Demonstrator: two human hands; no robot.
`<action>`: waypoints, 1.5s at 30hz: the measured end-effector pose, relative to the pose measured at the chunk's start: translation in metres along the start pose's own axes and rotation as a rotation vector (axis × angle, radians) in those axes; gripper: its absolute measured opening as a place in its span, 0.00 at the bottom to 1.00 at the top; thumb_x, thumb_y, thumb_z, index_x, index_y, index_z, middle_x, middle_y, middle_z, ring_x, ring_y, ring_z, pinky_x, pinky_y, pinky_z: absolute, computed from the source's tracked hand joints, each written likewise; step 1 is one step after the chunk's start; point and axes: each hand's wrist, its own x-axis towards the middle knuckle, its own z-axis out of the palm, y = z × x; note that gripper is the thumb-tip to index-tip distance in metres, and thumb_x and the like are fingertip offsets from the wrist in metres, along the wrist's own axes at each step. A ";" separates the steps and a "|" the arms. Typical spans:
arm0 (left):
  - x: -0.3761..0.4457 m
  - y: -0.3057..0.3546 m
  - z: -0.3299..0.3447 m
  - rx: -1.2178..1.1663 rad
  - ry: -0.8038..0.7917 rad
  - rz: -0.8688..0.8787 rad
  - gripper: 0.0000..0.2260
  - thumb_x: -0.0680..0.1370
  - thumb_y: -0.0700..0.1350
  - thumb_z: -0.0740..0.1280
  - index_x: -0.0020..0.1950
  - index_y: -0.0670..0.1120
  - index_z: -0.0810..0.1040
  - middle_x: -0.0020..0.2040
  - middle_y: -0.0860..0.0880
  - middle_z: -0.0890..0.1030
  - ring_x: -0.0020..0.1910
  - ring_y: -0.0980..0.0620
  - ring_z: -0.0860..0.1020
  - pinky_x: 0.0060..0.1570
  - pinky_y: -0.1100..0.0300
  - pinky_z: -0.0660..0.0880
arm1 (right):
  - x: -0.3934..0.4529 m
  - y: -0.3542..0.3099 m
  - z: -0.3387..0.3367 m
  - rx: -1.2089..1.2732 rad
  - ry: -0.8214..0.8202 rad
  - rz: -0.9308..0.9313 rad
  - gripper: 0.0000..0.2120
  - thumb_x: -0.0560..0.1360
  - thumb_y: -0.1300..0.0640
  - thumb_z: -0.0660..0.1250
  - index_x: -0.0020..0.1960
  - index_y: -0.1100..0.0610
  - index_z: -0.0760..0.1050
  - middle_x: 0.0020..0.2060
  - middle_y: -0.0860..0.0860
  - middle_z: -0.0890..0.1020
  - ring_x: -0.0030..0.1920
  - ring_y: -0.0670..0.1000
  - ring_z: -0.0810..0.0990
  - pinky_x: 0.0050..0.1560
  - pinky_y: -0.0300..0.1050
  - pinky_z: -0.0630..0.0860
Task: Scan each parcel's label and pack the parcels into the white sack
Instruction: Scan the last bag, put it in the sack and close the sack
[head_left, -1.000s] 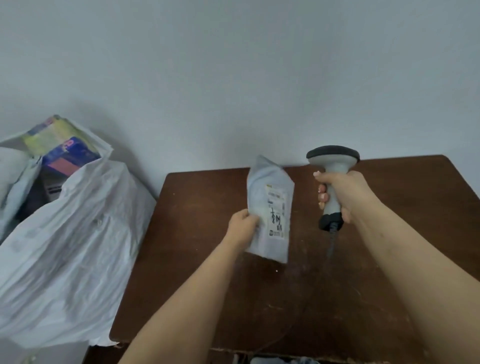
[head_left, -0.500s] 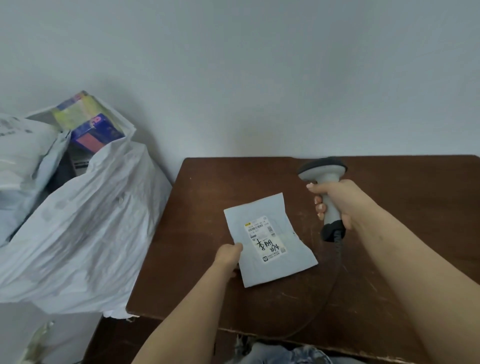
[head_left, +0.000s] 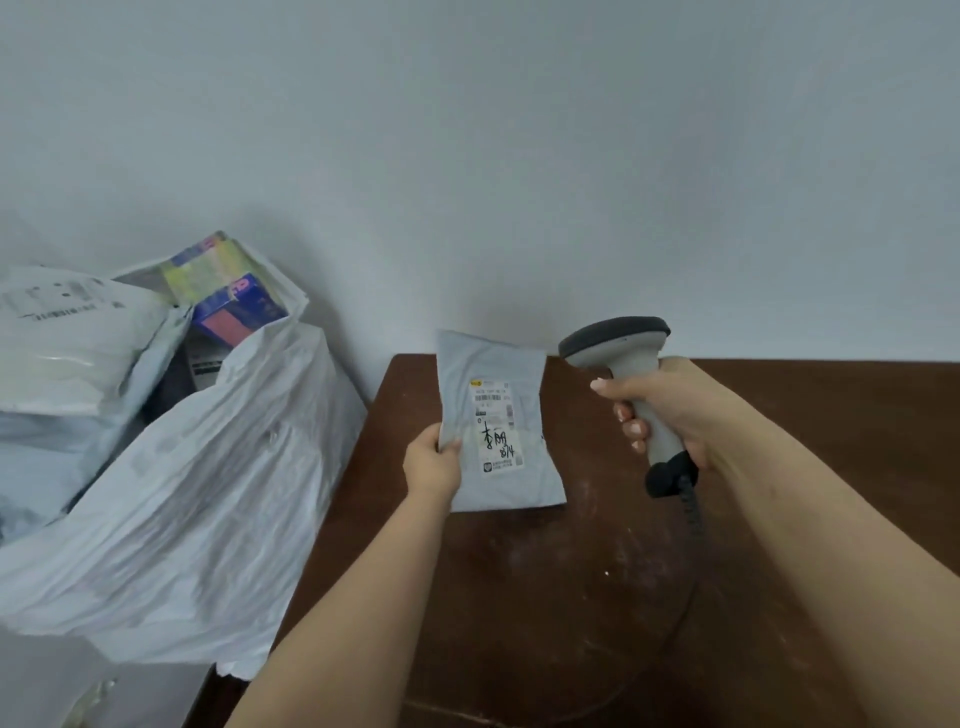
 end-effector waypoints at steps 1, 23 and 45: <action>0.007 0.011 -0.006 -0.034 0.019 0.021 0.06 0.78 0.37 0.65 0.47 0.47 0.80 0.45 0.47 0.83 0.47 0.44 0.81 0.53 0.48 0.79 | -0.003 -0.010 0.004 -0.006 -0.015 -0.034 0.07 0.76 0.61 0.70 0.46 0.62 0.72 0.26 0.53 0.72 0.21 0.47 0.67 0.23 0.39 0.68; 0.052 0.149 -0.084 -0.246 0.162 0.219 0.11 0.78 0.40 0.66 0.38 0.52 0.77 0.40 0.51 0.81 0.46 0.43 0.81 0.54 0.43 0.78 | -0.067 -0.115 0.031 -0.105 -0.082 -0.414 0.06 0.77 0.62 0.68 0.48 0.60 0.71 0.26 0.52 0.69 0.21 0.47 0.65 0.23 0.39 0.67; 0.038 0.126 -0.088 -0.259 0.126 0.220 0.10 0.78 0.38 0.66 0.41 0.51 0.78 0.46 0.45 0.83 0.51 0.40 0.82 0.55 0.41 0.78 | -0.061 -0.098 0.031 -0.036 -0.099 -0.358 0.07 0.76 0.62 0.69 0.46 0.60 0.70 0.25 0.51 0.71 0.21 0.47 0.65 0.23 0.39 0.67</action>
